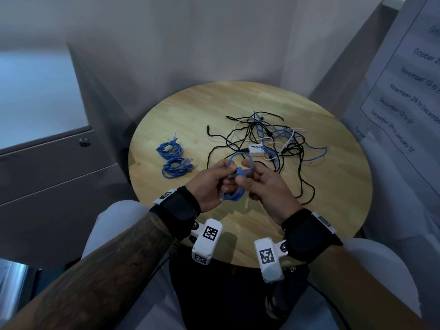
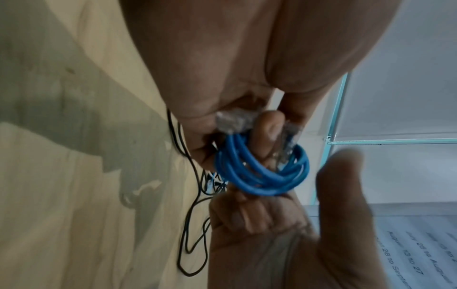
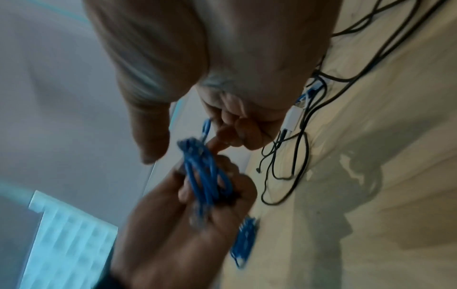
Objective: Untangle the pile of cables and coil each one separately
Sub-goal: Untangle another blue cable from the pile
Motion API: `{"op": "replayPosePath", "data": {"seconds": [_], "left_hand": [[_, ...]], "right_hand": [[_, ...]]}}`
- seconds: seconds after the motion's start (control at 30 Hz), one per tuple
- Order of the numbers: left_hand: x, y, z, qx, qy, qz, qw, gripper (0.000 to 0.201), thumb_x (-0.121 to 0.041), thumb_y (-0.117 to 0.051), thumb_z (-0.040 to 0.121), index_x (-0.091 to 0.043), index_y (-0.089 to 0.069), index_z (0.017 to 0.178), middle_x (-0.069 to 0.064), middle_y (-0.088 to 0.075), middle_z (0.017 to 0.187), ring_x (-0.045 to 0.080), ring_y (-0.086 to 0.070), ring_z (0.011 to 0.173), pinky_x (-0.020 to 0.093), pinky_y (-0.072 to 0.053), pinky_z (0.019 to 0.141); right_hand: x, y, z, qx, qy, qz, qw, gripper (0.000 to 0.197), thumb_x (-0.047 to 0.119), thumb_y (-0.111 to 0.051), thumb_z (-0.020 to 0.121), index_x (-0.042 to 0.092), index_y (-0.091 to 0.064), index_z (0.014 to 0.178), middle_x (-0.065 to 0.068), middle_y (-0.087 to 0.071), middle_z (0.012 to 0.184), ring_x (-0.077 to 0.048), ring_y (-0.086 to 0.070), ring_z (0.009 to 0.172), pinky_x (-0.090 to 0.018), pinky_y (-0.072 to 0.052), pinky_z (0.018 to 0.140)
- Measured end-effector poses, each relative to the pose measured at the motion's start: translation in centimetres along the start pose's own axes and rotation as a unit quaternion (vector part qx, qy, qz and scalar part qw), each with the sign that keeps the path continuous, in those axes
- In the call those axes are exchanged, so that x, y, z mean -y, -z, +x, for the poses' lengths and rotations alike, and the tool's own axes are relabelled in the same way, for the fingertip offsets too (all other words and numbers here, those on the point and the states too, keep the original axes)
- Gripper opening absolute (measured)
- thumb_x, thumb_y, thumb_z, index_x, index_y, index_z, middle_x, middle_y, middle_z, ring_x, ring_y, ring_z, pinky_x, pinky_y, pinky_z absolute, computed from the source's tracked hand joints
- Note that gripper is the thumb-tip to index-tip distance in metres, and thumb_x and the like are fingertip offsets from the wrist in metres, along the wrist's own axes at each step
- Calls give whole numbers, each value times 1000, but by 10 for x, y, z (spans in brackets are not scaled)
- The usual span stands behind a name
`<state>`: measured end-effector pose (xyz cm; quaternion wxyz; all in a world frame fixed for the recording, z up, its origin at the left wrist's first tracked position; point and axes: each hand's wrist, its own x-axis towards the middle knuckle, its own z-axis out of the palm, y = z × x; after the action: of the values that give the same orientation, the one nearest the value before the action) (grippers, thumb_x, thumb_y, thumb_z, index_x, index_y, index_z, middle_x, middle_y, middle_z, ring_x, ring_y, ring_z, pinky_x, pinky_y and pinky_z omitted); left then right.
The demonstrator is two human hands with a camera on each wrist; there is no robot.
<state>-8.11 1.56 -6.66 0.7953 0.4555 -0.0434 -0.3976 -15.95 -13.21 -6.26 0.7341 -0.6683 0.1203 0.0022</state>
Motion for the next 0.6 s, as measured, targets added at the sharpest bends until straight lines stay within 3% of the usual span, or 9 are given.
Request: {"op": "replayPosePath", "data": {"seconds": [0.03, 0.1, 0.17, 0.27, 0.37, 0.47, 0.53, 0.6], "left_hand": [[3, 0, 1, -12, -3, 17, 1000, 19, -12, -45, 101, -14, -48, 82, 2, -41, 68, 9, -35, 52, 19, -31, 49], [7, 0, 3, -27, -4, 31, 999, 14, -18, -56, 97, -16, -53, 83, 6, -43, 74, 14, -38, 61, 25, -32, 57], [8, -1, 3, -38, 2, 42, 998, 16, -17, -54, 98, -16, -52, 83, 5, -43, 72, 13, -37, 57, 23, -34, 54], [5, -5, 1, -16, 3, 32, 999, 18, -13, -45, 101, -14, -46, 84, 2, -40, 68, 10, -33, 50, 18, -35, 46], [1, -8, -2, 15, 4, -16, 1000, 14, -15, -44, 99, -13, -46, 85, 3, -42, 74, 12, -34, 57, 21, -35, 51], [3, -9, -1, 47, -21, -11, 999, 1, -12, -46, 86, -11, -47, 87, 4, -43, 76, 13, -33, 60, 25, -33, 56], [7, -10, 1, 20, -32, 51, 998, 16, -6, -47, 76, -10, -45, 91, 5, -41, 74, 15, -31, 60, 30, -26, 56], [13, -8, 4, -13, -49, 173, 984, 26, -7, -48, 73, -14, -45, 98, 3, -41, 68, 16, -32, 57, 36, -21, 58]], "right_hand": [[0, -2, -1, 8, 6, -13, 1000, 58, 13, -74, 88, 14, -50, 141, -3, -70, 107, -5, -67, 82, -16, -48, 64], [-3, -6, -1, -1, 32, -46, 998, 75, 14, -80, 84, 19, -41, 148, -10, -70, 115, -18, -70, 101, -25, -57, 81], [-7, -8, 1, -31, 56, -77, 995, 91, 14, -83, 80, 25, -30, 153, -13, -71, 110, -25, -70, 104, -38, -58, 89], [-11, -8, 4, -44, 72, -67, 994, 82, 8, -80, 83, 28, -37, 149, -17, -71, 105, -30, -71, 100, -46, -59, 91], [-8, -5, 3, -44, 69, -27, 996, 63, 6, -75, 87, 26, -48, 141, -15, -74, 102, -24, -73, 95, -34, -60, 84], [-6, -4, 3, -63, 40, 2, 997, 46, 12, -72, 91, 17, -54, 133, -7, -75, 93, -8, -69, 76, -16, -50, 64], [-6, -5, 3, -87, 34, -1, 996, 30, 16, -70, 93, 11, -57, 119, 0, -74, 83, -3, -64, 66, -14, -46, 58], [-7, -5, 4, -117, 44, -11, 992, 19, 22, -68, 94, 7, -59, 102, 1, -72, 79, -6, -63, 66, -19, -47, 60]]}}
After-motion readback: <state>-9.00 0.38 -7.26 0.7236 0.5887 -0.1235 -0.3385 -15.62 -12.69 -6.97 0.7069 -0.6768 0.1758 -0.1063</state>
